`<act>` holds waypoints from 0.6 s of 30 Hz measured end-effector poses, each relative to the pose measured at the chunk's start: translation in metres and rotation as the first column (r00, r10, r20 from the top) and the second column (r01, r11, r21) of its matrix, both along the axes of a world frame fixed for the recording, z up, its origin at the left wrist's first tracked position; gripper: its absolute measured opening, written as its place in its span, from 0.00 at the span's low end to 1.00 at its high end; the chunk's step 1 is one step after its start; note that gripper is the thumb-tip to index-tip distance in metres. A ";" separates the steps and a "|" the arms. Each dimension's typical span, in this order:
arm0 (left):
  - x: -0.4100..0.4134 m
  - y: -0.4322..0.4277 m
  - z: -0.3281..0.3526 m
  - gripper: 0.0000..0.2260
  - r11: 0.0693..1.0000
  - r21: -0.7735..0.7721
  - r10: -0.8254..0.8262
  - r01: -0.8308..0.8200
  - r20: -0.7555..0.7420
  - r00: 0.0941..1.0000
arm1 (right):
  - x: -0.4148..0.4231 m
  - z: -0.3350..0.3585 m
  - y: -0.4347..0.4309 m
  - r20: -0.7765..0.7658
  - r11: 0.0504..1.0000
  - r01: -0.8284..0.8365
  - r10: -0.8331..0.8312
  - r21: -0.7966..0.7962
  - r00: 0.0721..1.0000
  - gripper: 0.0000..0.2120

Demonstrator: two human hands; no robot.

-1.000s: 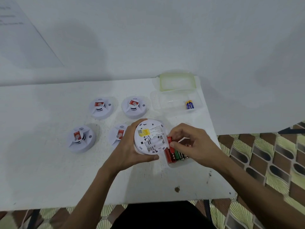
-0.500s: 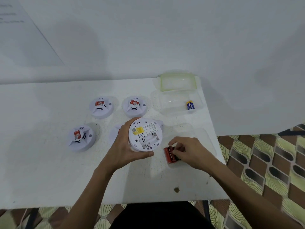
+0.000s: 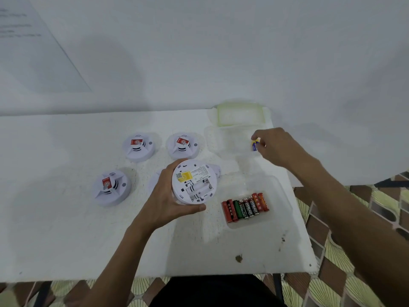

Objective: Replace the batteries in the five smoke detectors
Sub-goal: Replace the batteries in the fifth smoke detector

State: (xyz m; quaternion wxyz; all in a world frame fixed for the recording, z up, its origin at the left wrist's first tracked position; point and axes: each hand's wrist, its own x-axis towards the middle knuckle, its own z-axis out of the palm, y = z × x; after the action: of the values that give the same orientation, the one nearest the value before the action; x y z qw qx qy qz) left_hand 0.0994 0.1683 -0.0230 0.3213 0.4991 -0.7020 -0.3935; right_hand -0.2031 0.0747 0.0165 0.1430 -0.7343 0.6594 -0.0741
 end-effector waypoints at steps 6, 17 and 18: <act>0.004 0.002 0.000 0.44 1.000 -0.021 0.009 -0.009 0.016 1.000 | 0.001 -0.008 -0.044 -0.356 0.985 -0.064 0.118 0.161 0.927 0.20; 0.013 0.004 -0.003 0.43 0.998 -0.056 0.013 -0.010 0.050 0.999 | 0.004 -0.023 -0.066 -0.523 0.968 -0.105 0.214 0.229 0.825 0.11; 0.013 0.004 -0.003 0.43 0.998 -0.055 0.012 -0.009 0.047 0.999 | 0.003 -0.024 -0.067 -0.509 0.969 -0.115 0.214 0.219 0.834 0.10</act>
State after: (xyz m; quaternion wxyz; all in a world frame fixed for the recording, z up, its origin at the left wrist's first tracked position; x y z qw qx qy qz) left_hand 0.1121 0.1726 -0.0261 0.3203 0.5030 -0.7173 -0.3604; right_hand -0.1999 0.0079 -0.0080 0.0275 -0.7644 0.6113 0.2030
